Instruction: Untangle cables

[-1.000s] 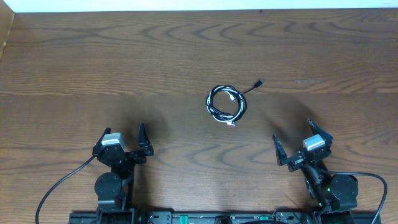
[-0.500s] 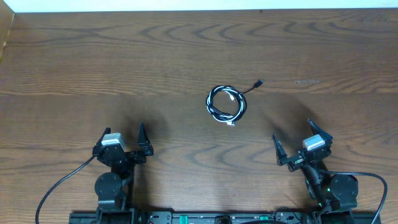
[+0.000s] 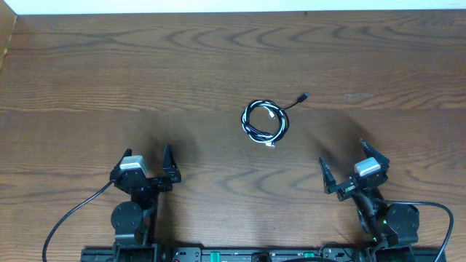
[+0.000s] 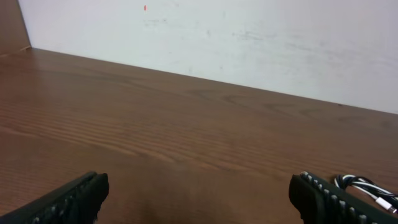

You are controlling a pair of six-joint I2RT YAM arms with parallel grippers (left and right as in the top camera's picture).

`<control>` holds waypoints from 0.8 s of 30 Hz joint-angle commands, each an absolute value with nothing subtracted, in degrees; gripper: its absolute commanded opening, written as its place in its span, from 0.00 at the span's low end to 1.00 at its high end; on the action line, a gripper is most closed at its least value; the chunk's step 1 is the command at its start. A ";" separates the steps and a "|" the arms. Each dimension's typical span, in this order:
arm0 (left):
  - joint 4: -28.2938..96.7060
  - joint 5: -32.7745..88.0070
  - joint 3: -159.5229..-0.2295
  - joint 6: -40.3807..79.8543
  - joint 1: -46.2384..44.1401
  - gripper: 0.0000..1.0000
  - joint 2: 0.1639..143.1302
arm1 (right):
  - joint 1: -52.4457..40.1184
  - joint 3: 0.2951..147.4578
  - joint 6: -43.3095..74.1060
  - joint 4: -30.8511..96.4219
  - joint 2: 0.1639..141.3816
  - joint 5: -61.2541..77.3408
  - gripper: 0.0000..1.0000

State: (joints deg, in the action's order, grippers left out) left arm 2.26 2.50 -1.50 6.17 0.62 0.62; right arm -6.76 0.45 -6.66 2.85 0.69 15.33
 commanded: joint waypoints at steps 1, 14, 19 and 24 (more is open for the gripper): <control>3.75 3.07 -0.25 6.70 0.40 0.98 0.34 | -6.42 0.32 -6.04 3.16 0.38 14.94 0.99; 3.79 6.74 -5.67 6.66 0.40 0.98 6.74 | -6.42 0.78 -4.80 3.09 0.38 15.38 0.99; 3.90 7.20 -11.00 6.66 0.40 0.98 13.50 | -6.42 2.13 -2.15 3.25 0.40 15.40 0.99; 5.32 11.14 -18.41 4.89 0.40 0.98 23.16 | -6.42 4.40 -2.07 4.16 1.78 17.91 0.99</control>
State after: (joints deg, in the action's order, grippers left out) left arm 4.67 7.53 -13.72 6.04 0.62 18.63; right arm -6.76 1.54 -3.44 3.66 0.84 15.79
